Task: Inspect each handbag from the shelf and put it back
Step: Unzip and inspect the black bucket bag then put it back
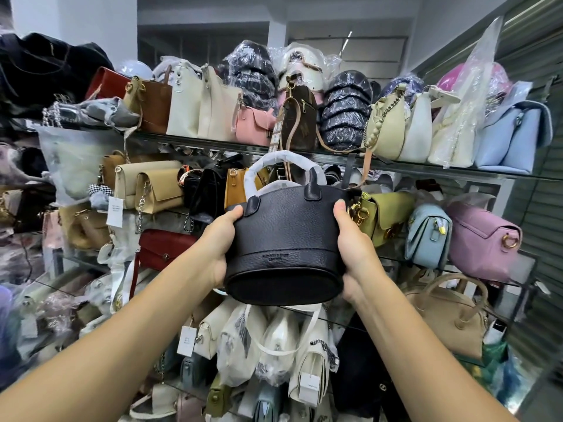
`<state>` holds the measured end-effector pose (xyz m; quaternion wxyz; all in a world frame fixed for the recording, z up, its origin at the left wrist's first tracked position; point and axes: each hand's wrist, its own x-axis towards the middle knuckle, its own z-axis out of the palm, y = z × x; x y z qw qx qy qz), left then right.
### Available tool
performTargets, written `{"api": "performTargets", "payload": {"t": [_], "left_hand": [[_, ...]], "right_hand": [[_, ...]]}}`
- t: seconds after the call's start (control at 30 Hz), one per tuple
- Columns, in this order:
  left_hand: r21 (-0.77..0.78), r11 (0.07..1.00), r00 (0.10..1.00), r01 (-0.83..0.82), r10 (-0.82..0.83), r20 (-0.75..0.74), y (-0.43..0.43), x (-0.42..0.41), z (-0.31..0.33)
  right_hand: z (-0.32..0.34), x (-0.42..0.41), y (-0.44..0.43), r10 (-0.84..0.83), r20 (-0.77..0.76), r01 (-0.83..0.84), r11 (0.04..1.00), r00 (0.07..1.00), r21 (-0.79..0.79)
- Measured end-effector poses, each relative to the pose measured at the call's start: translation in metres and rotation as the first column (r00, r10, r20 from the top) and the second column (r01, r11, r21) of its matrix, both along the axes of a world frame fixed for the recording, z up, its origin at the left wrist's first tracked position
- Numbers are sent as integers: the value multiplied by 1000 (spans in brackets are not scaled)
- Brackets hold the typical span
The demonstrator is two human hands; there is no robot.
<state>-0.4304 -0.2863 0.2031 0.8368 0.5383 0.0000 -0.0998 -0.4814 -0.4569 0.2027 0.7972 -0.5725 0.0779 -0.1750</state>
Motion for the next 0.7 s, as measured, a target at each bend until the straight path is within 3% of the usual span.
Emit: {"api": "performTargets", "payload": {"t": [0.5,0.7], "left_hand": [[166,984,994,-58,41,101,-10,-18,19],[202,977,989,-68,40,141,-13,-19,18]], "right_hand": [[-17,16,-23,243,-51,-218,932,969,289],[-25,23,-24,303,17,-288,883,953,370]]}}
